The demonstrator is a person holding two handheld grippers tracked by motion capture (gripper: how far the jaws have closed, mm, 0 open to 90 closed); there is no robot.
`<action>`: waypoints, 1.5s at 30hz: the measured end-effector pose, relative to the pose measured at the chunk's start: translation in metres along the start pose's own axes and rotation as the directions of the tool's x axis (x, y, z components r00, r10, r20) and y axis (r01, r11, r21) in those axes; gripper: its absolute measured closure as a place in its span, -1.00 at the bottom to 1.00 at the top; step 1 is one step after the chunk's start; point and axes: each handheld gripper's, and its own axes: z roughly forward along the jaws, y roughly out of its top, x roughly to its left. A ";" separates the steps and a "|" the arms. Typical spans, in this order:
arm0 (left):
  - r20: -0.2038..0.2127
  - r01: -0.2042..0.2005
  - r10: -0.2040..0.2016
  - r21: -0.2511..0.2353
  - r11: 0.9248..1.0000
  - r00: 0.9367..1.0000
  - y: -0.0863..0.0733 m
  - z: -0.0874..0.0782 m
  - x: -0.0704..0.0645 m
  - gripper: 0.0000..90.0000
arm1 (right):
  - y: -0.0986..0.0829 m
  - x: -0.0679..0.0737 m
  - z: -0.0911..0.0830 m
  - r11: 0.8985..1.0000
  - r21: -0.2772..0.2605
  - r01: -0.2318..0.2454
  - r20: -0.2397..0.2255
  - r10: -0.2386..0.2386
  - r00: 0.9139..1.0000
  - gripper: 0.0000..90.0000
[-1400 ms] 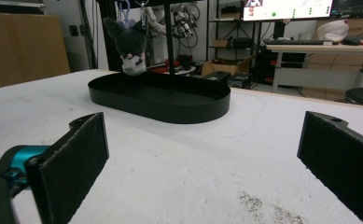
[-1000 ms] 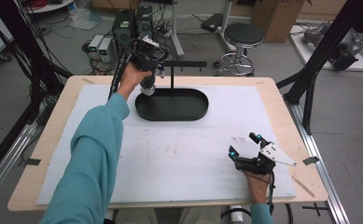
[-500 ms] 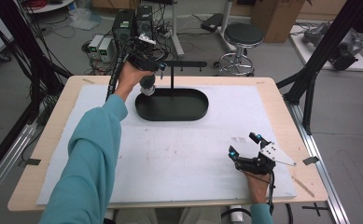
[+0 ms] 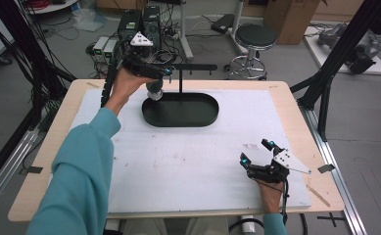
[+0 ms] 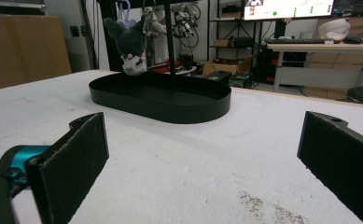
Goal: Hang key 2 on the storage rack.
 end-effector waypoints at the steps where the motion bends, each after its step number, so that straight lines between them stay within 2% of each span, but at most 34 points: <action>1: 0.005 -0.013 0.013 -0.007 1.000 1.000 -0.002 -0.007 -0.002 -0.96 | 0.000 0.000 0.000 1.000 0.000 0.000 0.000 0.000 1.000 -0.97; 3: 0.004 -0.031 0.031 -0.030 0.999 1.000 -0.009 -0.024 -0.002 -0.96 | 0.000 0.000 0.000 1.000 0.001 0.001 0.001 -0.001 1.000 -0.97; 5: 0.011 -0.013 0.013 -0.056 0.998 1.000 -0.018 -0.039 -0.002 -0.96 | 0.000 0.001 0.000 1.000 0.003 0.002 0.001 -0.002 1.000 -0.97; 7: 0.014 -0.015 0.016 -0.084 0.996 1.000 -0.030 -0.058 -0.005 -0.96 | 0.000 0.001 0.000 1.000 0.003 0.003 0.002 -0.003 1.000 -0.97; 9: 0.020 -0.041 0.044 -0.106 0.994 0.999 -0.044 -0.078 -0.010 -0.96 | 0.000 0.001 0.000 1.000 0.003 0.003 0.003 -0.003 1.000 -0.97; 11: 0.032 -0.068 0.074 -0.153 0.986 0.997 -0.060 -0.100 -0.015 -0.96 | 0.000 0.001 0.000 1.000 0.005 0.006 0.004 -0.006 1.000 -0.97; 12: 0.023 -0.082 0.087 -0.181 0.980 0.996 -0.071 -0.112 -0.019 -0.96 | 0.000 0.001 0.000 1.000 0.004 0.007 0.005 -0.007 1.000 -0.97; 14: 0.029 -0.070 0.077 -0.208 0.976 0.997 -0.088 -0.128 -0.021 -0.96 | 0.000 0.001 0.001 1.000 0.006 0.004 0.006 -0.004 1.000 -0.97; 15: 0.018 -0.082 0.088 -0.220 0.972 0.996 -0.101 -0.138 -0.024 -0.96 | 0.000 0.001 0.000 1.000 0.008 0.002 0.008 -0.002 1.000 -0.97; 16: 0.008 -0.084 0.088 -0.228 0.970 0.996 -0.109 -0.143 -0.025 -0.96 | 0.000 0.001 0.000 1.000 0.008 0.002 0.008 -0.002 1.000 -0.97; 18: 0.007 -0.061 0.064 -0.240 0.969 0.998 -0.133 -0.157 -0.029 -0.96 | 0.000 0.001 0.001 1.000 0.007 0.003 0.010 -0.003 1.000 -0.97; 21: -0.021 -0.068 0.065 -0.279 0.958 0.998 -0.164 -0.171 -0.042 -0.96 | 0.000 0.001 0.001 1.000 0.007 0.009 0.008 -0.009 1.000 -0.97; 22: -0.023 -0.061 0.057 -0.294 0.954 0.998 -0.176 -0.173 -0.046 -0.96 | 0.000 0.001 0.001 1.000 0.007 0.009 0.008 -0.009 1.000 -0.97; 24: -0.038 -0.061 0.052 -0.301 0.952 0.998 -0.197 -0.174 -0.052 -0.96 | 0.000 0.001 0.001 1.000 0.007 0.009 0.009 -0.009 1.000 -0.97; 27: -0.052 -0.048 0.033 -0.325 0.945 0.998 -0.219 -0.174 -0.059 -0.96 | 0.000 0.002 0.001 1.000 0.002 0.016 0.014 -0.016 1.000 -0.97; 29: -0.051 -0.029 0.012 -0.352 0.936 0.999 -0.234 -0.174 -0.063 -0.96 | 0.000 0.002 0.001 1.000 0.001 0.020 0.012 -0.020 1.000 -0.97; 31: -0.062 -0.009 -0.015 -0.368 0.930 0.998 -0.249 -0.173 -0.065 -0.96 | 0.000 0.002 0.001 1.000 0.001 0.015 0.011 -0.015 1.000 -0.97; 32: -0.065 0.006 -0.034 -0.384 0.923 0.997 -0.256 -0.172 -0.066 -0.96 | 0.000 0.002 0.001 1.000 0.001 0.016 0.011 -0.016 1.000 -0.97; 34: -0.076 0.013 -0.048 -0.401 0.916 0.996 -0.267 -0.170 -0.067 -0.96 | 0.000 0.002 0.000 1.000 0.006 0.013 0.009 -0.013 1.000 -0.97; 35: -0.080 0.015 -0.051 -0.402 0.915 0.995 -0.270 -0.169 -0.068 -0.96 | 0.000 0.002 0.000 1.000 0.007 0.014 0.010 -0.014 1.000 -0.97; 37: -0.084 0.008 -0.045 -0.393 0.919 0.996 -0.276 -0.167 -0.069 -0.96 | 0.000 0.002 0.001 1.000 0.005 0.014 0.010 -0.014 1.000 -0.97; 39: -0.065 0.015 -0.044 -0.392 0.920 0.997 -0.279 -0.166 -0.069 -0.96 | 0.000 0.002 0.001 1.000 0.004 0.018 0.008 -0.018 1.000 -0.97; 42: -0.063 0.018 -0.046 -0.388 0.921 0.997 -0.283 -0.162 -0.069 -0.96 | 0.000 0.002 0.000 1.000 0.006 0.013 0.008 -0.013 1.000 -0.97; 44: -0.063 0.034 -0.064 -0.404 0.914 0.996 -0.285 -0.163 -0.068 -0.96 | 0.000 0.002 0.000 1.000 0.006 0.011 0.008 -0.011 1.000 -0.97; 45: -0.065 0.035 -0.067 -0.404 0.914 0.996 -0.285 -0.164 -0.068 -0.96 | 0.000 0.001 0.001 1.000 0.000 0.019 0.010 -0.019 1.000 -0.97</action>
